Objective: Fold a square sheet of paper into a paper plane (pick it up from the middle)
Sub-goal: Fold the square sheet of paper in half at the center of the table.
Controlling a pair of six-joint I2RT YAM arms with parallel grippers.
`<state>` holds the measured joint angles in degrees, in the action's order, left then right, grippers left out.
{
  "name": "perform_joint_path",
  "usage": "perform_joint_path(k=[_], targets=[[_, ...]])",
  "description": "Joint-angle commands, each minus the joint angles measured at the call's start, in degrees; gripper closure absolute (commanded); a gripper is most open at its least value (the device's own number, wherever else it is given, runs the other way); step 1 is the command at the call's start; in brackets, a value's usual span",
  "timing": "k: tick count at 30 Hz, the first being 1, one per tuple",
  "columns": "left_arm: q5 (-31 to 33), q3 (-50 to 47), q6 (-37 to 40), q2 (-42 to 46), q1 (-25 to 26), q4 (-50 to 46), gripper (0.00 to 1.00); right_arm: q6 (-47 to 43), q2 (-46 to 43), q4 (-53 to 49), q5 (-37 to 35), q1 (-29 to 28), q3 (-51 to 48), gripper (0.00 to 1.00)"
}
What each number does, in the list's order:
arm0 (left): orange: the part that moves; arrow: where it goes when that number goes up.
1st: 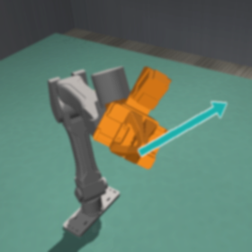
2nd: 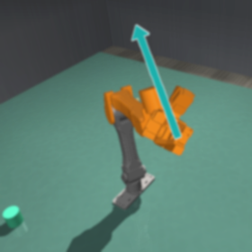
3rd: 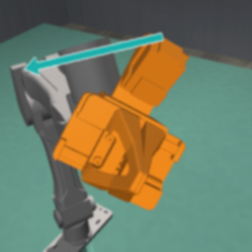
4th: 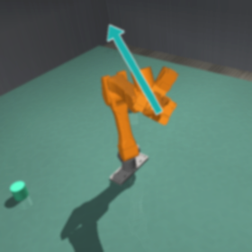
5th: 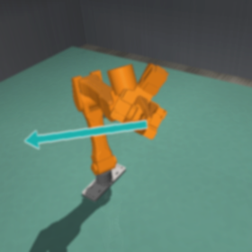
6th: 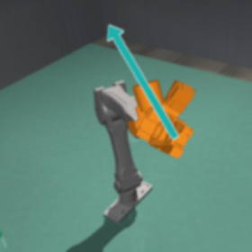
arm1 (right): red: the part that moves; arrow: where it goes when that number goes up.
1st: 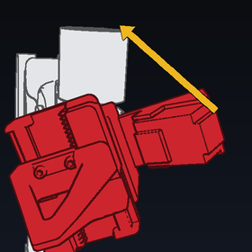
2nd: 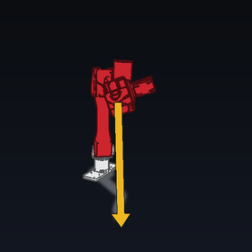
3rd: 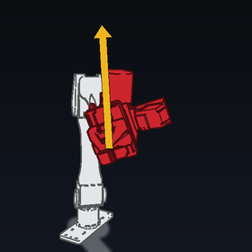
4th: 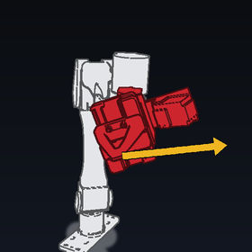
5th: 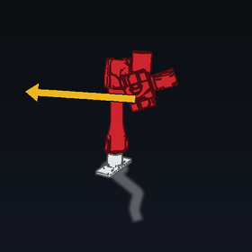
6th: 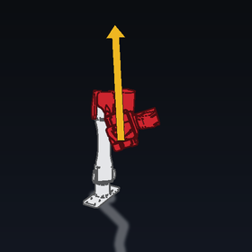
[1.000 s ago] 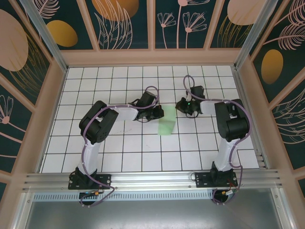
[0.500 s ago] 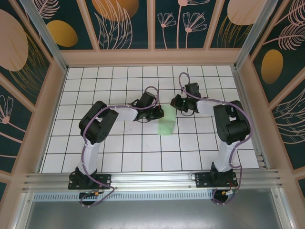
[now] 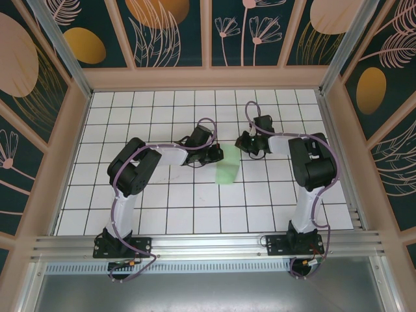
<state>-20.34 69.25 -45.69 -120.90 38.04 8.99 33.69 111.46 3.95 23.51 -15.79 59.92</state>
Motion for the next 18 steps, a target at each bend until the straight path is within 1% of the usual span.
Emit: perform_joint_path(k=[1,5,9,13,18], targets=[[6.6,-4.2,0.2,-5.1,-0.4,-12.6,1.00,-1.2,-4.3,-0.5,-5.9,1.0,0.2,0.94],[6.6,-4.5,0.0,-5.0,-0.4,-12.3,1.00,0.2,-10.6,1.5,-2.1,-1.0,-6.4,0.94],[6.7,-4.4,0.0,-5.1,-0.4,-12.3,1.00,2.3,-15.0,2.8,4.5,-2.6,-13.4,0.94],[6.9,-4.3,0.0,-5.1,-0.4,-12.2,1.00,4.3,-16.8,3.9,8.7,-4.5,-17.9,0.94],[7.0,-4.4,-0.2,-5.4,-0.4,-11.9,1.00,4.9,-16.4,4.4,10.3,-6.1,-20.2,0.94]])
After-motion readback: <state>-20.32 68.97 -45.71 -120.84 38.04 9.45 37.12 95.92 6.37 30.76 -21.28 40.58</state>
